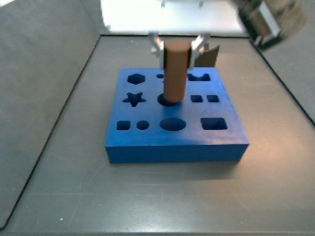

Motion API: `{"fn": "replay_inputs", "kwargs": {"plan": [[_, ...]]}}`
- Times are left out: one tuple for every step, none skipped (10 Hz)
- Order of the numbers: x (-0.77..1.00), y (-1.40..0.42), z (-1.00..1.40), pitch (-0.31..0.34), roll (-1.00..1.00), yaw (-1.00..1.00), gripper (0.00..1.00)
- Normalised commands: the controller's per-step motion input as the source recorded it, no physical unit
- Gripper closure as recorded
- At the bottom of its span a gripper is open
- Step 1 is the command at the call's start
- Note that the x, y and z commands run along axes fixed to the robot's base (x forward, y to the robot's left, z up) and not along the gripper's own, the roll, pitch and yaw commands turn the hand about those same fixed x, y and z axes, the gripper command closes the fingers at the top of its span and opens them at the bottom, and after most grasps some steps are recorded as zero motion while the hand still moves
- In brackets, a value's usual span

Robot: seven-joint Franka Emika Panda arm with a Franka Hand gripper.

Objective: Insert the round object.

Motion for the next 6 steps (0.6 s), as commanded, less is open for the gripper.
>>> {"fn": "replay_inputs", "kwargs": {"plan": [[0.0,0.0,-0.03,0.0,0.0,0.0,1.0],[0.0,0.0,-0.4,-0.01,0.19,0.0,1.0],[0.0,0.0,-0.45,-0.011,0.22,0.0,1.0],[0.0,0.0,-0.41,-0.014,0.18,0.0,1.0],[0.0,0.0,-0.32,-0.003,0.13,0.0,1.0],[-0.15,0.0,-0.26,-0.027,0.1,-0.04,1.0]]}}
